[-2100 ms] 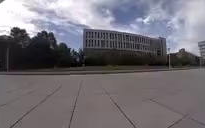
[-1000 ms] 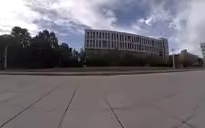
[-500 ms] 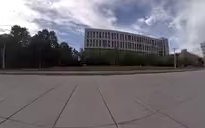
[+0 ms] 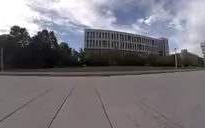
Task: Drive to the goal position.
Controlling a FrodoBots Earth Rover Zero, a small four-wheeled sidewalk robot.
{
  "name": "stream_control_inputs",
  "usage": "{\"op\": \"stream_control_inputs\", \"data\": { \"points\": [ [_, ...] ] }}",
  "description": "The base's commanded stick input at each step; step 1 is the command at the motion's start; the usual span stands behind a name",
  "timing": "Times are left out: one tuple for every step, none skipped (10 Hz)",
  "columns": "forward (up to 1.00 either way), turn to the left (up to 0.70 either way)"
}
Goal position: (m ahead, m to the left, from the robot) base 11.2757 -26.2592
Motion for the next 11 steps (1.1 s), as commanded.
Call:
{"op": "stream_control_inputs", "data": {
  "points": [
    [0.70,0.00],
    [0.70,0.00],
    [0.70,0.00],
    [0.70,0.00],
    [0.70,0.00],
    [0.70,0.00],
    [0.70,0.00],
    [0.70,0.00],
    [0.70,0.00],
    [0.70,0.00],
    [0.70,0.00]
  ]
}}
